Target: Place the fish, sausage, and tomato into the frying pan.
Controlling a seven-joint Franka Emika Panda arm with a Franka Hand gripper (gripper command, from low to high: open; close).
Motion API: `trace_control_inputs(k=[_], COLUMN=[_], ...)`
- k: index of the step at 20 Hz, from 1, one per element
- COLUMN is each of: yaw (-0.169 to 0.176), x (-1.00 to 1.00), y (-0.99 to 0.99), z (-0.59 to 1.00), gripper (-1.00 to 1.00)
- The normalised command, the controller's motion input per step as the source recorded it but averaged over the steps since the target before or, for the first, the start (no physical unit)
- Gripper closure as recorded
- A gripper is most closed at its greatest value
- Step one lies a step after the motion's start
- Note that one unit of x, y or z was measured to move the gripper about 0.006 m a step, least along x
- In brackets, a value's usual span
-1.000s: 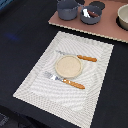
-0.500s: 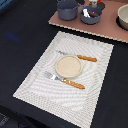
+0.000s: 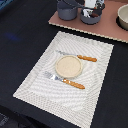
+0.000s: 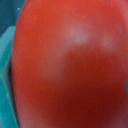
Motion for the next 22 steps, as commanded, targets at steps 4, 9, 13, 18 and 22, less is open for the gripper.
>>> trace_control_inputs(k=[4,9,13,18,22], yaw=[-0.035,-0.051,-0.037,0.002,0.000], x=[0.47,0.46,0.12,0.03,0.00], y=[0.33,0.25,0.05,0.10,0.00], z=[0.68,1.00,1.00,0.54,0.00], gripper=[-1.00,-1.00,-1.00,-1.00,-1.00])
